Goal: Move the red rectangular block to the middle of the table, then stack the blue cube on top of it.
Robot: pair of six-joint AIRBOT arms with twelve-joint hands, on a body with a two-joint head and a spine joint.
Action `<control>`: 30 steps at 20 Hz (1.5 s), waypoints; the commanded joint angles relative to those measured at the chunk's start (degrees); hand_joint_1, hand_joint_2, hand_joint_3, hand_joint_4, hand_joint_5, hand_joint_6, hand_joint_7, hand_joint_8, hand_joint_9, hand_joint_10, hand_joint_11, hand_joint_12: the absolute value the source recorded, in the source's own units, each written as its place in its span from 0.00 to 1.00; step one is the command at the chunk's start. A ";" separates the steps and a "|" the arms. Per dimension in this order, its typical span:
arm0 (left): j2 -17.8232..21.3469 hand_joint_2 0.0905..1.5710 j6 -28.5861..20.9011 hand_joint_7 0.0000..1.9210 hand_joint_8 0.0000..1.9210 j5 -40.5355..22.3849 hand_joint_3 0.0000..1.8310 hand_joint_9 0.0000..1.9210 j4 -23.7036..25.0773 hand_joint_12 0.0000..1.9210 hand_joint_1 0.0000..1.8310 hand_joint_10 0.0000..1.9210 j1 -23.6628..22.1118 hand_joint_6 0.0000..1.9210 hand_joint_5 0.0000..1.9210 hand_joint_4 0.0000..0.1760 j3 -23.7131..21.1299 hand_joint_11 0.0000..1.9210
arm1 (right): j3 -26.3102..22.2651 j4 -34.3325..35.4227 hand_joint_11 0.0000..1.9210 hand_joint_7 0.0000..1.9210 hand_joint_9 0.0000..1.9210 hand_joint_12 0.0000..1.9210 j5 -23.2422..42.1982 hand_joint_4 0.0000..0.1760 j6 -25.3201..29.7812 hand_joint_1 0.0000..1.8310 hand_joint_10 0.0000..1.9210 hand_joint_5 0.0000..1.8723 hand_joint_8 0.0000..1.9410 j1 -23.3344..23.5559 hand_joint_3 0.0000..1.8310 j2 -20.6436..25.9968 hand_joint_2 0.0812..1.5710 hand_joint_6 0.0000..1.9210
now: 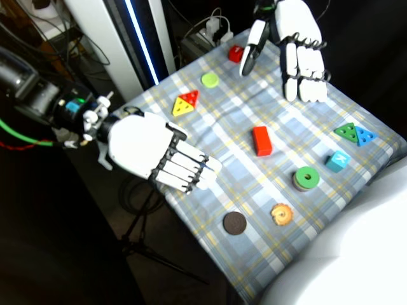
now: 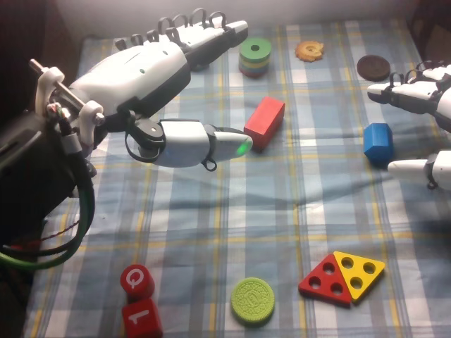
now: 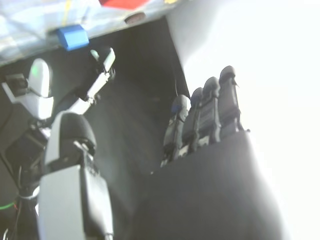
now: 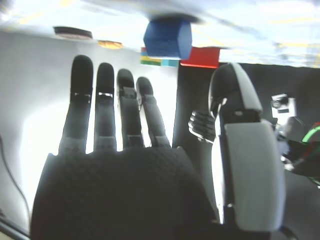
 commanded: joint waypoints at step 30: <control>4.61 0.81 -5.99 0.01 0.00 -15.93 0.02 0.00 -1.01 0.00 0.47 0.00 5.75 0.00 0.08 0.20 -2.66 0.00 | 4.44 -12.73 0.33 0.45 0.43 1.00 0.36 0.00 3.63 0.66 0.85 0.39 0.76 14.41 0.00 -5.54 0.77 0.59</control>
